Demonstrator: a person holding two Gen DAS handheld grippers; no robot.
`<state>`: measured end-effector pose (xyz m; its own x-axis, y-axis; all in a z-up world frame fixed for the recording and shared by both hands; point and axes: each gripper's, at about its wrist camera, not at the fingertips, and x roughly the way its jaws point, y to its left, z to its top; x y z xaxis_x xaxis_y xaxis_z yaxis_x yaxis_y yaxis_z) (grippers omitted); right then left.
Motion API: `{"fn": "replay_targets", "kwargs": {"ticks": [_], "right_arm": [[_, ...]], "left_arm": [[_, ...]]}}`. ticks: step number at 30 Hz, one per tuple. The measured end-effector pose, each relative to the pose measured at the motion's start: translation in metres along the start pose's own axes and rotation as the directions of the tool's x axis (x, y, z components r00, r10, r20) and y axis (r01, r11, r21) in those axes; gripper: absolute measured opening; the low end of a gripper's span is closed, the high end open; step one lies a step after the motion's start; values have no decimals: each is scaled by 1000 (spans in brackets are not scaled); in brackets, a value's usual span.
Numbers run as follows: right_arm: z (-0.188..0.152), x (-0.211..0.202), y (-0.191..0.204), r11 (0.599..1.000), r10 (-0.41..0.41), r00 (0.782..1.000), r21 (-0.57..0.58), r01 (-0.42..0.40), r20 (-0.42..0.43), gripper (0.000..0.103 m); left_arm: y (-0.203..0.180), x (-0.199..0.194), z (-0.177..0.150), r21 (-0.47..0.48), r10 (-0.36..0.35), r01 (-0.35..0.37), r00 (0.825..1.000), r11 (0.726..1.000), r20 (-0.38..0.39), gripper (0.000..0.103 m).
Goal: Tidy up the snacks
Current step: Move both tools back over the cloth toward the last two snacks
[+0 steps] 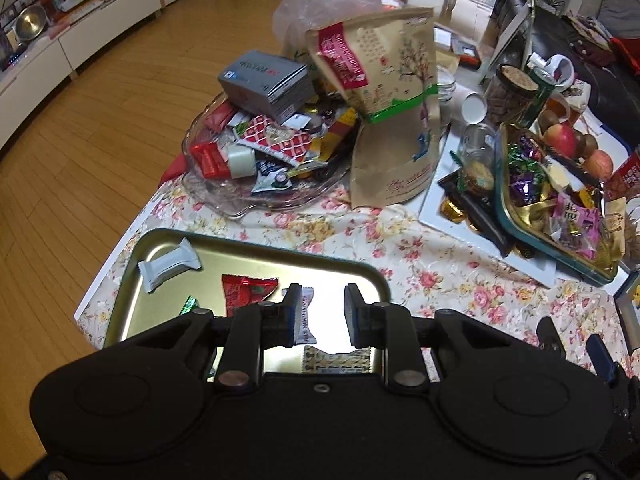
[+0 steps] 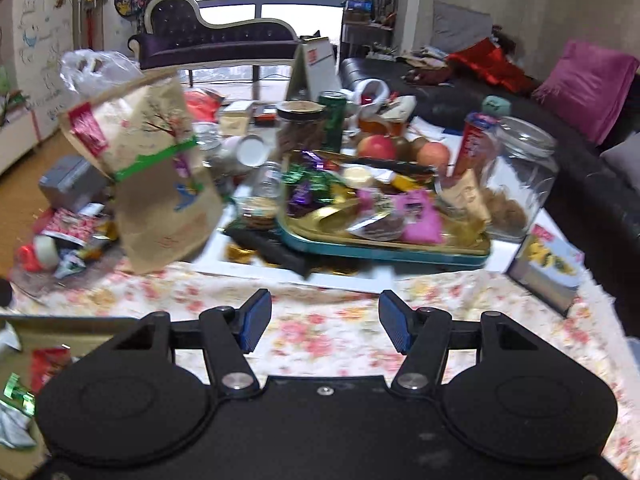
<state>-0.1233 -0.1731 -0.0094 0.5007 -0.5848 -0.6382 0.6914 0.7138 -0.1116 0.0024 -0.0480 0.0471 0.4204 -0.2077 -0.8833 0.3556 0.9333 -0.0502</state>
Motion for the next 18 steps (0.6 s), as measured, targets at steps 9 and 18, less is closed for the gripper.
{"fn": "replay_targets", "kwargs": {"ticks": [9,18], "right_arm": [[-13,7,-64,997,-70,995,37,73,-72,60],[-28,11,-132,982,-29,986,182,59,-164,60]], "left_arm": [[-48,-7,-12,104,-15,8,998,995,63,33],[-100,-2,-28,194,-1,-12,998,981,66,34]]}}
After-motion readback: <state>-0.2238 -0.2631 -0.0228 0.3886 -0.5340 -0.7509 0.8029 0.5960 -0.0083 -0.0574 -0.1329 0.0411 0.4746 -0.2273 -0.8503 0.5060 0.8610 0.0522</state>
